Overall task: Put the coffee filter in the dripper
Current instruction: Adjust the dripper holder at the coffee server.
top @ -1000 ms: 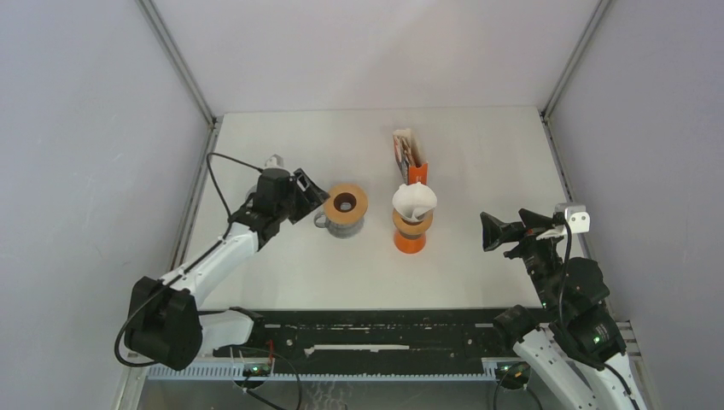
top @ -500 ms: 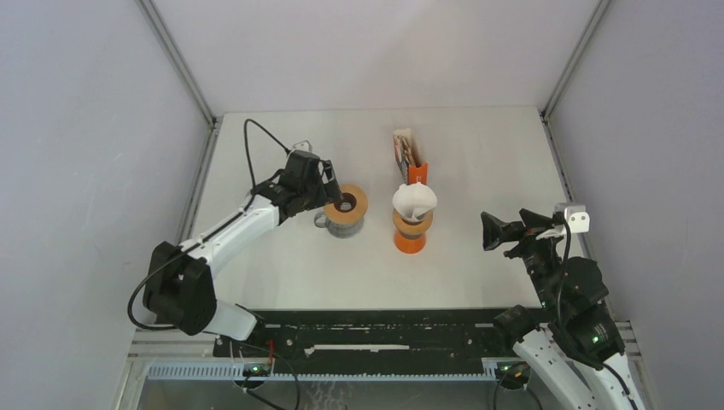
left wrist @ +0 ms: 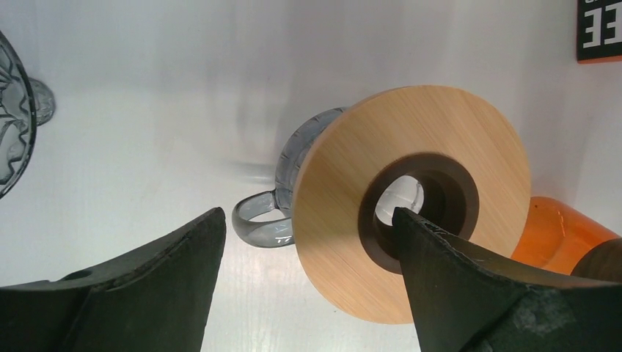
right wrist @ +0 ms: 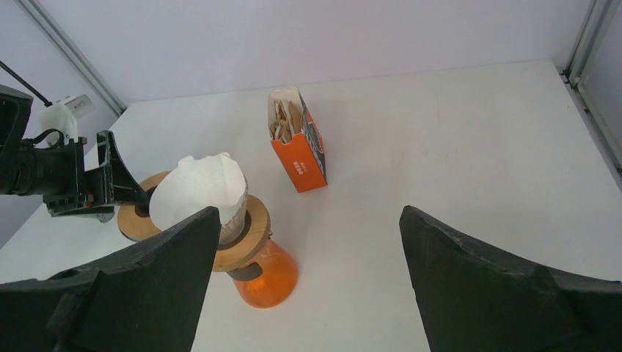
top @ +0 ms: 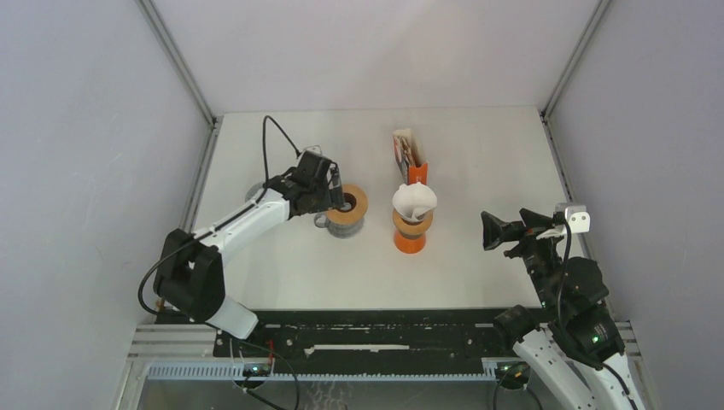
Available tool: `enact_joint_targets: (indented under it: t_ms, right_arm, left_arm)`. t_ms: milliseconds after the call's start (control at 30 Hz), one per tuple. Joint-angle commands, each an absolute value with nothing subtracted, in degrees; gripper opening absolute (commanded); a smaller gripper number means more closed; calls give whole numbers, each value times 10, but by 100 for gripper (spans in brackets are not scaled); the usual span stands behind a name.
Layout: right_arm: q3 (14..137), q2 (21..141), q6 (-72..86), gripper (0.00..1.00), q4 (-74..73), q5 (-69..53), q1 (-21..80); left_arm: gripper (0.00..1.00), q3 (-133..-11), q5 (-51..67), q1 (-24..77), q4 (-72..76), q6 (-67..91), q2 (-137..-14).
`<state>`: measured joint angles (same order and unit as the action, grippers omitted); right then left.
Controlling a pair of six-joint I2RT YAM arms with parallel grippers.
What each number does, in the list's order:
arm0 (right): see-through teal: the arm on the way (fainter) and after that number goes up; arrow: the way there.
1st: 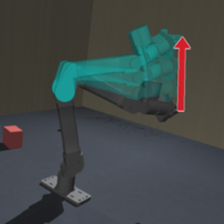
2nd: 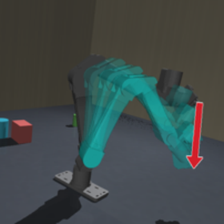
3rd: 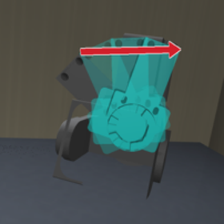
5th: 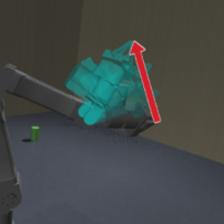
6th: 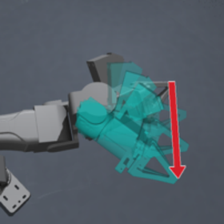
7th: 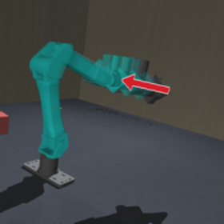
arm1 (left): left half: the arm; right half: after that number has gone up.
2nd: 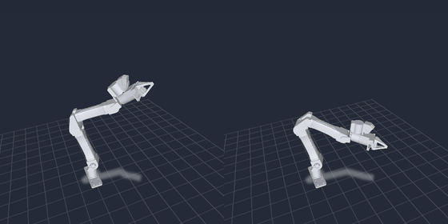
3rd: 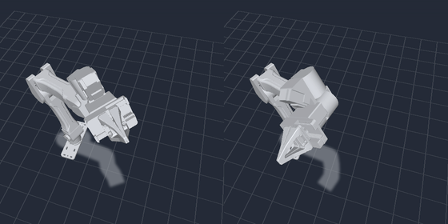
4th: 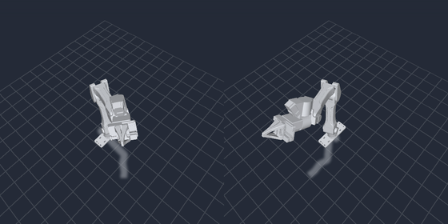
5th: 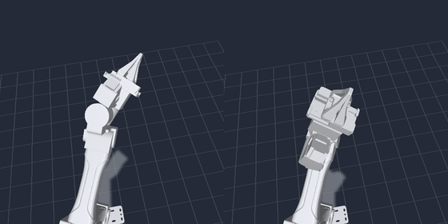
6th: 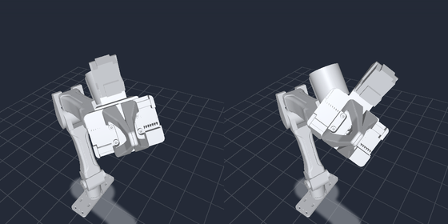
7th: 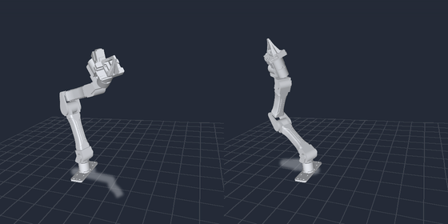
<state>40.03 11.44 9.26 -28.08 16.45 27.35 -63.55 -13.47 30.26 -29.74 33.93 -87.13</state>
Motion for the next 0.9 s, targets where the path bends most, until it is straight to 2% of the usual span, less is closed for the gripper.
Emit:
enact_joint_targets:
  t_ms: [0,867]
  right_arm:
    - [399,118,84,100,-256,166,270]
    - [399,118,85,100,-257,163,268]
  left_arm:
    - [88,-674,-161,306,-307,322,-865]
    - [87,-671,-196,306,-331,317,-846]
